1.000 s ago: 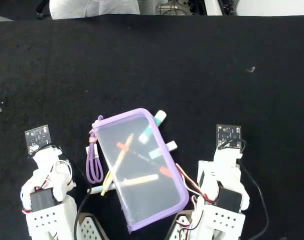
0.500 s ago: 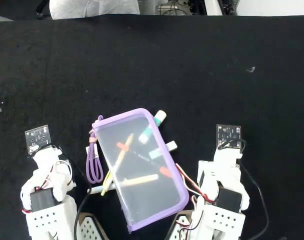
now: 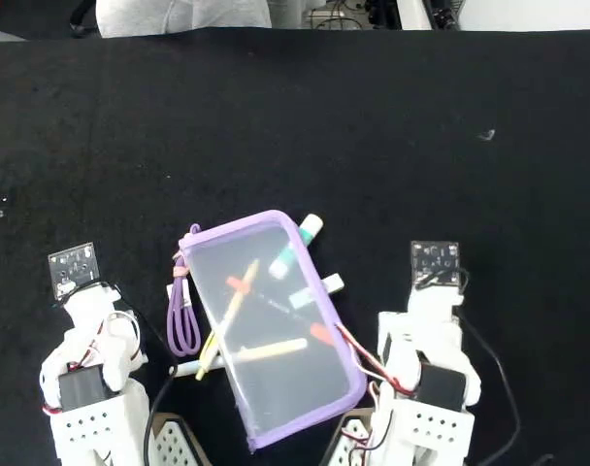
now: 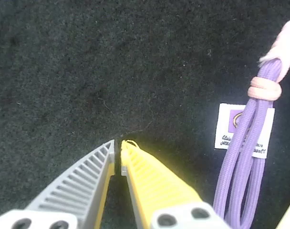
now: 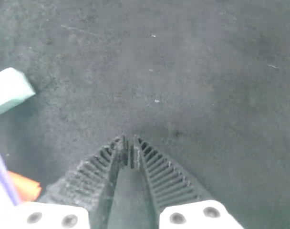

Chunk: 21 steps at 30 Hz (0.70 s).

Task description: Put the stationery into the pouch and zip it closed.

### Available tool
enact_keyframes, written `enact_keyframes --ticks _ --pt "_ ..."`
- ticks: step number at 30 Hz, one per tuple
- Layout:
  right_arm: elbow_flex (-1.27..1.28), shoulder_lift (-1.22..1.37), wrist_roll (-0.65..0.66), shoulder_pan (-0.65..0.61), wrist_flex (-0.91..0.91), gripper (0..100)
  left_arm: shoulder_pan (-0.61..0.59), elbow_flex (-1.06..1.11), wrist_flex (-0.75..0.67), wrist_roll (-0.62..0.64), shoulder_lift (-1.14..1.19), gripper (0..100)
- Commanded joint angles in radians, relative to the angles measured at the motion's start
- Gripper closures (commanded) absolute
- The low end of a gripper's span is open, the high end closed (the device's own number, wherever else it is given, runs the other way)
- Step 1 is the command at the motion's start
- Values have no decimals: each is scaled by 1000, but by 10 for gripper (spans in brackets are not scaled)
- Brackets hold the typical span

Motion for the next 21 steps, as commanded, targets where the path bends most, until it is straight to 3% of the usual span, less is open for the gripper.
enact_keyframes --ticks 1,4,8,11,13,17,21 --pt "1 -93 5 -32 5 983 5 25 6 6 -2 970" --pt "-21 -93 23 -3 -12 980 5 25 6 6 -2 970" --pt "-133 -93 186 5 -184 983 5 25 6 6 -2 970" --pt "-199 -93 259 21 -215 981 5 25 6 6 -2 970" --pt "-243 -93 207 -60 -235 969 7 25 6 6 -2 970" --pt "-320 -91 183 -239 -250 834 7 25 6 6 -2 970" --pt "-377 -38 150 -351 -321 856 5 25 6 6 -2 970"
